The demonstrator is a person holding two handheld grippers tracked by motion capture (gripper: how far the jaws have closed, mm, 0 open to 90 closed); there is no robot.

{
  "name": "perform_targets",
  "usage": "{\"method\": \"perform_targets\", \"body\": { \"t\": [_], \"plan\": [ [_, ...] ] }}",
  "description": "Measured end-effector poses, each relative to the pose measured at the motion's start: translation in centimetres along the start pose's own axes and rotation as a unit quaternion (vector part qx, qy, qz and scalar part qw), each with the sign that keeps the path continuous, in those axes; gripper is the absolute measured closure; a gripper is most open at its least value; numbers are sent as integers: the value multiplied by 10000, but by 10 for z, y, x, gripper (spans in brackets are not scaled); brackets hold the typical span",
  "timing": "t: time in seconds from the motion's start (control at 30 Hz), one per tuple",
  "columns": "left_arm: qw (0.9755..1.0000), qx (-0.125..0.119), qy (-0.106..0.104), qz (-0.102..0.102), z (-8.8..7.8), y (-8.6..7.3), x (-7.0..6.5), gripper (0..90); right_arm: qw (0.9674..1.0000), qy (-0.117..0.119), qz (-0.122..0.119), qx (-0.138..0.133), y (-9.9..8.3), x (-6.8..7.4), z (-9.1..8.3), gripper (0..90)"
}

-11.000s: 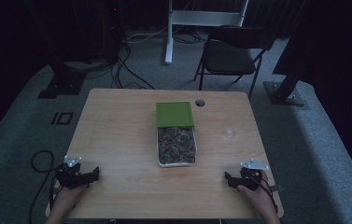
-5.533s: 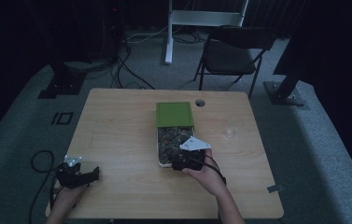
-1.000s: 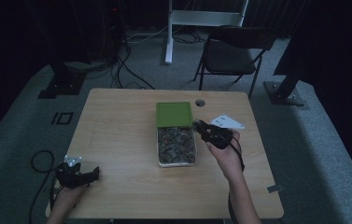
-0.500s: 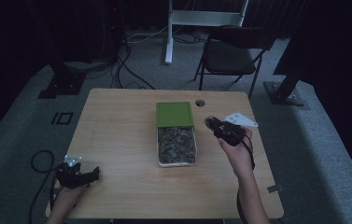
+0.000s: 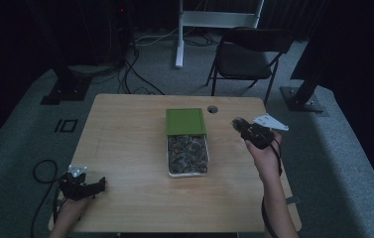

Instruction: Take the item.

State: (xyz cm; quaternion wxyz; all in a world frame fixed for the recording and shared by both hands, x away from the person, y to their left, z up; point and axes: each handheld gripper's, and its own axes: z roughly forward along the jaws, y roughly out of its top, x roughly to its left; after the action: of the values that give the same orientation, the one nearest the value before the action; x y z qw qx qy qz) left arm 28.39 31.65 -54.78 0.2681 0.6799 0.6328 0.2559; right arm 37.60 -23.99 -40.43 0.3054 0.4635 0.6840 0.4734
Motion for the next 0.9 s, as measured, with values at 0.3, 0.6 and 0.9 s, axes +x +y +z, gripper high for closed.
{"method": "perform_targets", "body": {
  "t": [0.3,0.6,0.9],
  "plan": [
    [10000,1,3,3,0,0,0,5,9996,-266,98,63,5,-23,5,811],
    [10000,2,-1,3,0,0,0,5,9987,-447,173,189,4,-36,12,811],
    [10000,1,-1,2,0,0,0,5,9970,-639,321,302,-3,-52,21,811]
  ]
}}
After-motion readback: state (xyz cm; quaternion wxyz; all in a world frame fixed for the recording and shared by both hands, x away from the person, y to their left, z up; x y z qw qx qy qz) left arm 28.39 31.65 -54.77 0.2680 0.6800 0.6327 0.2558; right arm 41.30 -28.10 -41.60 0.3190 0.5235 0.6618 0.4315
